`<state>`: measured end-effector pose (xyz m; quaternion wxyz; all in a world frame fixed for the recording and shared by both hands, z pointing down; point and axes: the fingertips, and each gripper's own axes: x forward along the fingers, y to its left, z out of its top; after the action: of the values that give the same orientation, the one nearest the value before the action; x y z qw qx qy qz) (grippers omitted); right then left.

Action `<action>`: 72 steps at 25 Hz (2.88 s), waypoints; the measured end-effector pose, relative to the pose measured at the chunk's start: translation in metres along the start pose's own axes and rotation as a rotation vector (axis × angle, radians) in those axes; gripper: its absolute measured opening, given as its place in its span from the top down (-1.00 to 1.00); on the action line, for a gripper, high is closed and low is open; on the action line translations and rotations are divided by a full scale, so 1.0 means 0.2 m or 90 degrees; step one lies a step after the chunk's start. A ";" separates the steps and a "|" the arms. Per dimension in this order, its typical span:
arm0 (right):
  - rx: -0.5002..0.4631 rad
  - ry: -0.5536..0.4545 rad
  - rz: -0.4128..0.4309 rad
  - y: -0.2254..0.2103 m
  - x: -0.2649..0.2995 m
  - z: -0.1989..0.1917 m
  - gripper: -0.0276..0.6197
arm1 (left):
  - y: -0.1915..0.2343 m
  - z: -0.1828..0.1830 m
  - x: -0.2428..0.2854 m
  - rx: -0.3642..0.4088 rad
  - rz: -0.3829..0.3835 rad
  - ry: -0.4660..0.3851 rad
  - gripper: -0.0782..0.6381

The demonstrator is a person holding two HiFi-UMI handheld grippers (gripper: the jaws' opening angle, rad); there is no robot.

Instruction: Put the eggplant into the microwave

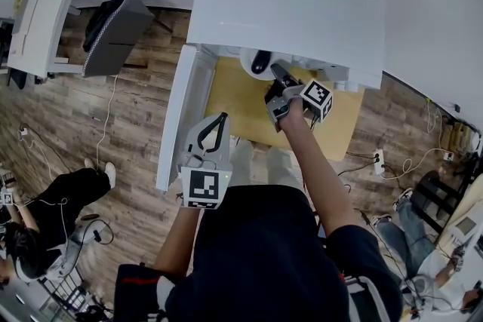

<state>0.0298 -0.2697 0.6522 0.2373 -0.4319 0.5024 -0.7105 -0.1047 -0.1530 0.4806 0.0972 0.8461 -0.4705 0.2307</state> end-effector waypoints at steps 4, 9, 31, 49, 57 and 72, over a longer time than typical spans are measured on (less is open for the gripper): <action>0.004 -0.003 -0.001 0.01 0.02 0.01 0.70 | 0.00 0.00 0.01 0.001 -0.002 0.001 0.74; -0.007 -0.002 -0.004 0.01 0.03 0.02 0.70 | 0.01 0.00 0.00 0.002 0.001 0.001 0.74; 0.000 0.015 0.006 0.01 0.05 0.00 0.37 | 0.01 -0.01 0.02 -0.003 0.006 0.003 0.74; -0.076 0.075 -0.033 -0.04 -0.12 -0.15 0.69 | 0.00 0.02 0.01 -0.005 0.011 -0.012 0.74; -0.169 0.116 -0.066 -0.06 -0.07 -0.23 0.83 | 0.01 -0.01 -0.01 -0.006 0.014 -0.007 0.74; -0.237 0.138 -0.091 -0.08 0.02 -0.27 0.84 | 0.08 -0.06 -0.04 -0.011 0.025 0.003 0.74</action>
<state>-0.0174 -0.2391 0.6612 0.0472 -0.4240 0.6152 -0.6629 -0.1260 -0.1514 0.4864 0.1013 0.8352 -0.4889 0.2307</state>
